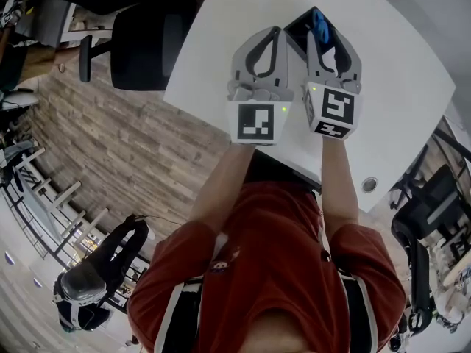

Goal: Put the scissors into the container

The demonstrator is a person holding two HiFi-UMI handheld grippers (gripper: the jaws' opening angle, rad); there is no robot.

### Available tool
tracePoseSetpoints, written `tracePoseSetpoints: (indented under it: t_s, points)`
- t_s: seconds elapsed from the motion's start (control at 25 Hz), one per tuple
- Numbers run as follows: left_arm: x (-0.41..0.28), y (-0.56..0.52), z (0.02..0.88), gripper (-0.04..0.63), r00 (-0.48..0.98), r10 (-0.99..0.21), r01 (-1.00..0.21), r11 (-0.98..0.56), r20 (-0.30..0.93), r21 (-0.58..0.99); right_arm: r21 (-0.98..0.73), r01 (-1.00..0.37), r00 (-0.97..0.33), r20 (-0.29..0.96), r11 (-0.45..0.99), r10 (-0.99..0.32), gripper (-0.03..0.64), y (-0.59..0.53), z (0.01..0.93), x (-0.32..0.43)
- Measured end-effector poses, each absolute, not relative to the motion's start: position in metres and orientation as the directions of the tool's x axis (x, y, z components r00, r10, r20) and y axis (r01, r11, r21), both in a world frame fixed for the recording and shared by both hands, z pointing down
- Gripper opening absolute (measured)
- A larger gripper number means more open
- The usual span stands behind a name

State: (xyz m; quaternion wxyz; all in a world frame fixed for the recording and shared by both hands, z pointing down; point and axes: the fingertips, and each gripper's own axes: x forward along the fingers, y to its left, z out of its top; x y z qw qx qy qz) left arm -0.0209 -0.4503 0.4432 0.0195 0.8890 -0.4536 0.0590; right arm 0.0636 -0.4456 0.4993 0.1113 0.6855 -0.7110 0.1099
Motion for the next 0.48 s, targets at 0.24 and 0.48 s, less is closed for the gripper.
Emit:
tracePoseSetpoints:
  t_s: [0.24, 0.48]
  points:
    - [-0.025, -0.439, 0.428, 0.012, 0.584, -0.806, -0.809, -0.588, 0.092, -0.014, 0.005, -0.999, -0.030, 0.276, 0.033, -0.961, 0.158, -0.434, 0.479, 0.063]
    - [-0.024, -0.425, 0.402, 0.012, 0.593, -0.804, -0.803, -0.595, 0.049, -0.026, 0.030, -0.999, -0.024, 0.216, 0.031, -0.976, 0.158, -0.418, 0.447, 0.066]
